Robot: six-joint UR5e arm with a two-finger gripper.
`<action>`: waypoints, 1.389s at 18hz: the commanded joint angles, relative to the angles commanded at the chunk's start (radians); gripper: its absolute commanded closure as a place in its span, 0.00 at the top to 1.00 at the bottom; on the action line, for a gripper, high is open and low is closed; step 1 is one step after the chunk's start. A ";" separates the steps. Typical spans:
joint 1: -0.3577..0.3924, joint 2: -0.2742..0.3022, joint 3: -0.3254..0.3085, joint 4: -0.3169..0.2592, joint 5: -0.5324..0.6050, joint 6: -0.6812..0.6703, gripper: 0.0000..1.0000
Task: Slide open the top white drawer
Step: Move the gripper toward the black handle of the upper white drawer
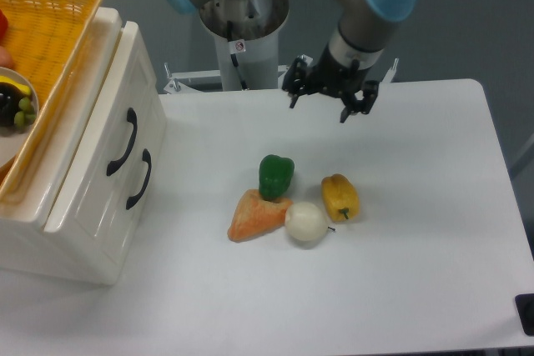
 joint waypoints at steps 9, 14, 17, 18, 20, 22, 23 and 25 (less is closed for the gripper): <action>-0.095 -0.006 0.002 -0.009 -0.061 -0.134 1.00; -0.114 -0.015 0.021 -0.012 -0.153 -0.243 1.00; -0.124 -0.025 0.021 -0.014 -0.158 -0.275 1.00; -0.138 -0.031 0.023 -0.012 -0.158 -0.295 1.00; -0.164 -0.040 0.025 -0.011 -0.160 -0.327 1.00; -0.189 -0.060 0.029 -0.008 -0.160 -0.341 1.00; -0.202 -0.064 0.037 -0.008 -0.160 -0.342 1.00; -0.226 -0.077 0.049 -0.008 -0.161 -0.344 1.00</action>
